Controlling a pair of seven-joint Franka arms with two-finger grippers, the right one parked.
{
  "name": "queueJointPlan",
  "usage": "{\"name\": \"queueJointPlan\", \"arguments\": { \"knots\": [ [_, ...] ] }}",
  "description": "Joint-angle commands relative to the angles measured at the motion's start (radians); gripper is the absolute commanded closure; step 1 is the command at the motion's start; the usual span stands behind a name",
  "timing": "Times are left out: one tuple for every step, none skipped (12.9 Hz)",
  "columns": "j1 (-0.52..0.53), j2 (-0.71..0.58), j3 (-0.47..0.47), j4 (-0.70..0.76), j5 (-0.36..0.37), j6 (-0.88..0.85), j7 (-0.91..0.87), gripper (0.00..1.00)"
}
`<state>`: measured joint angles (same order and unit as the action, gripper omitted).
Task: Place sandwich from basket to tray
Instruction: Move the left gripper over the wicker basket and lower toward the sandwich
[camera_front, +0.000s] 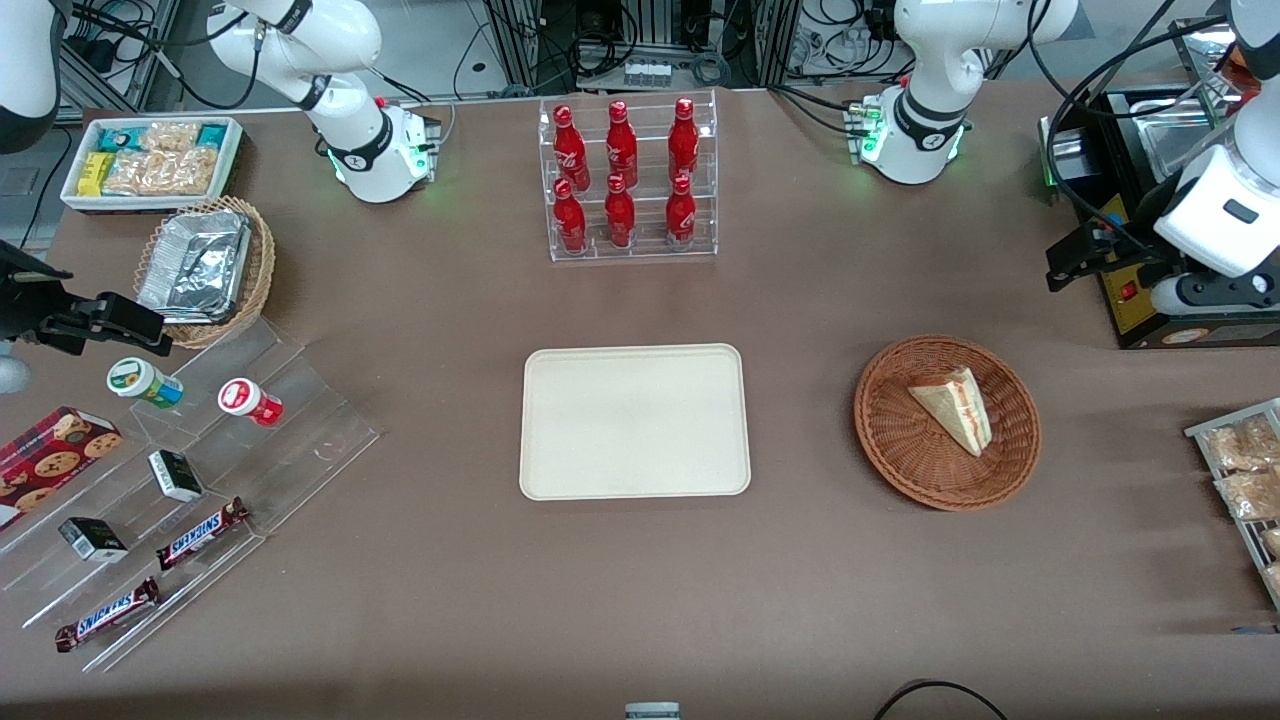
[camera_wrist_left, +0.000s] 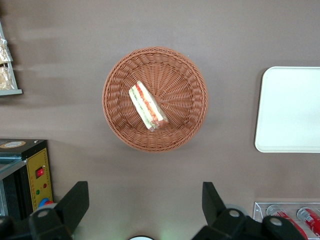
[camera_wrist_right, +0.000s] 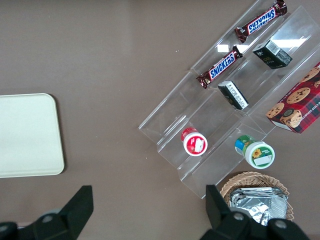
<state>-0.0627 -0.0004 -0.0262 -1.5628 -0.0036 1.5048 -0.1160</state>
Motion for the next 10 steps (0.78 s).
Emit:
{"name": "queueJointPlan", "arguments": {
  "knots": [
    [0.014, 0.003, -0.008, 0.006, -0.009, 0.018, 0.019, 0.0],
    [0.012, 0.008, -0.008, 0.004, -0.001, 0.034, 0.019, 0.0],
    [0.012, 0.026, -0.006, -0.002, 0.008, 0.043, 0.01, 0.0],
    [0.014, 0.045, -0.006, -0.019, 0.025, 0.055, 0.007, 0.0],
    [0.014, 0.045, 0.005, -0.058, 0.028, 0.086, 0.009, 0.0],
    [0.014, 0.033, 0.008, -0.138, 0.028, 0.185, 0.007, 0.0],
    [0.014, 0.02, 0.009, -0.198, 0.028, 0.245, -0.002, 0.0],
    [0.014, 0.019, 0.011, -0.251, 0.028, 0.288, -0.051, 0.0],
    [0.014, 0.02, 0.02, -0.293, 0.028, 0.334, -0.124, 0.0],
    [0.012, 0.023, 0.022, -0.33, 0.03, 0.377, -0.176, 0.0]
  ]
}}
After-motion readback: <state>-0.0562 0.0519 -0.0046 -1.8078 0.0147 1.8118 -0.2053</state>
